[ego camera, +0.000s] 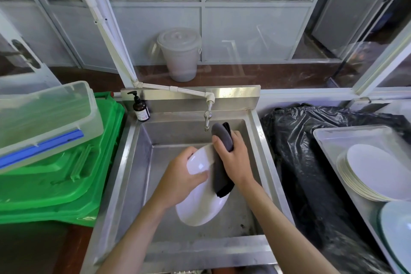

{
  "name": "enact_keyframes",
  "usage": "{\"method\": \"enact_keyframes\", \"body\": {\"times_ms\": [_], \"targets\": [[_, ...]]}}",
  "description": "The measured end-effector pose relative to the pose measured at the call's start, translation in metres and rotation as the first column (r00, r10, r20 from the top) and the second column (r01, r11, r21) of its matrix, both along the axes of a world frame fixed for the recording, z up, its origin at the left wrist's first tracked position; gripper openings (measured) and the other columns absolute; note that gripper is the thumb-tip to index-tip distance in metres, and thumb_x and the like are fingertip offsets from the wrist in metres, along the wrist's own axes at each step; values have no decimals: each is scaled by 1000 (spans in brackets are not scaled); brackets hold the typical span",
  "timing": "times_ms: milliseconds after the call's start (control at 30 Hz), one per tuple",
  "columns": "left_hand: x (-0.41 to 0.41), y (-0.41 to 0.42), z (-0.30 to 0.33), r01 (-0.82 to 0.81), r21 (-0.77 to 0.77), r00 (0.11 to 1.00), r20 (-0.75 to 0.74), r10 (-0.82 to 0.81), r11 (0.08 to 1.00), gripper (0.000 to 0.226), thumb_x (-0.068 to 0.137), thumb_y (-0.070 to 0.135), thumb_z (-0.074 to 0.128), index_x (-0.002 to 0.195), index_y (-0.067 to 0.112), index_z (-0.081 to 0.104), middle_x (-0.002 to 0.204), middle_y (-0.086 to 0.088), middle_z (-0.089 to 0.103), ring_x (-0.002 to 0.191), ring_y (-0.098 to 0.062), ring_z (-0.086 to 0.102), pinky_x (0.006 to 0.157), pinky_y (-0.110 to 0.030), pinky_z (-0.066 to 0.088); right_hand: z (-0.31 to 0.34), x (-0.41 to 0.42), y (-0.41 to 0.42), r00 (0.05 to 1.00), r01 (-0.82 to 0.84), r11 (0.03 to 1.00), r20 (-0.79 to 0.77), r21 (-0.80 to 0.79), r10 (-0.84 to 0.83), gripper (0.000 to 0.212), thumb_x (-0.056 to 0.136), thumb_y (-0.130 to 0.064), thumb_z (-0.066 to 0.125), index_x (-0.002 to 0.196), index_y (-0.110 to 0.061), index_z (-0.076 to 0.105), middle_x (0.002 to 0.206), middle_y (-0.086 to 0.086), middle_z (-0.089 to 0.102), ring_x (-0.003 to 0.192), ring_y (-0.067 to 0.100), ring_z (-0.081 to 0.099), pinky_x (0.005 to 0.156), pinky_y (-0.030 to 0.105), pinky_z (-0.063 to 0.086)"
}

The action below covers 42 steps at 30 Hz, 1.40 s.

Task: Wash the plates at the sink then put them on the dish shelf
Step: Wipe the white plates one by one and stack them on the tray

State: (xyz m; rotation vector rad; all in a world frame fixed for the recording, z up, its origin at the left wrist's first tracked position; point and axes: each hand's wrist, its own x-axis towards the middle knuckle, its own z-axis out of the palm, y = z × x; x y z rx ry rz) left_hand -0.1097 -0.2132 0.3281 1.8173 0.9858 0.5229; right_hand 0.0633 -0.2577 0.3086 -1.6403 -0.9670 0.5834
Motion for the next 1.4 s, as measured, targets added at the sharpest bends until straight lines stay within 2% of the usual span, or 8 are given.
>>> {"method": "enact_keyframes", "body": {"times_ms": [133,267,367,700,800,933,1167,1400], "targets": [[-3,2,1,-144,-90,978,141,156,985,32,88,48,76,101,19,68,94,-3,73,89,-25,67,80,-44,52,-13,4,6,997,80,988,-8,-133,-82,30,90,-54,62,82,-26,59,100,-1,50,99,16,57,90,30,47],[-7,10,0,-277,-153,938,174,301,949,15,103,30,64,93,19,69,79,16,68,73,-2,59,72,-30,43,-21,5,1,985,97,976,-119,-193,-121,27,97,-46,63,87,-21,57,101,1,54,86,8,58,78,26,44],[-11,18,-4,-399,-241,865,221,450,885,32,95,40,65,92,8,66,79,1,62,74,-13,52,70,-35,38,-35,1,-7,971,135,973,-169,-185,-167,26,97,-45,66,91,-20,62,92,-3,66,83,9,62,76,28,48],[10,26,-12,-650,-584,493,161,855,485,26,104,38,58,117,18,68,112,-9,70,104,-33,69,94,-50,59,-57,-69,-36,989,148,979,53,-137,-142,20,100,-37,66,88,-30,52,70,-16,59,63,6,51,57,21,39],[16,20,-17,-634,-606,483,175,858,480,28,103,43,58,111,18,68,112,-8,73,106,-31,70,95,-51,58,-57,-85,-38,988,23,991,155,-130,-3,28,101,-37,63,128,-34,57,92,-19,69,80,7,65,70,22,49],[20,4,-22,-619,-604,497,193,846,501,34,106,45,53,93,19,71,99,-8,77,90,-23,74,81,-38,59,-49,-90,-29,962,-42,998,267,-55,56,37,103,-36,61,138,-29,52,119,-5,74,106,22,70,85,32,53],[11,-11,-21,-626,-419,629,226,744,657,49,102,48,60,82,3,66,72,0,62,66,-17,56,66,-34,46,-22,-63,8,989,33,989,144,-148,-11,12,103,-42,58,102,-39,46,89,-9,71,79,20,62,65,28,37],[-2,-3,-27,-620,-415,637,231,736,667,60,100,52,60,85,-6,62,69,-3,53,66,-17,48,66,-34,41,-25,-83,-12,995,-35,974,87,-222,55,25,105,-36,51,129,-29,49,97,-6,72,82,21,65,59,22,43]]}}
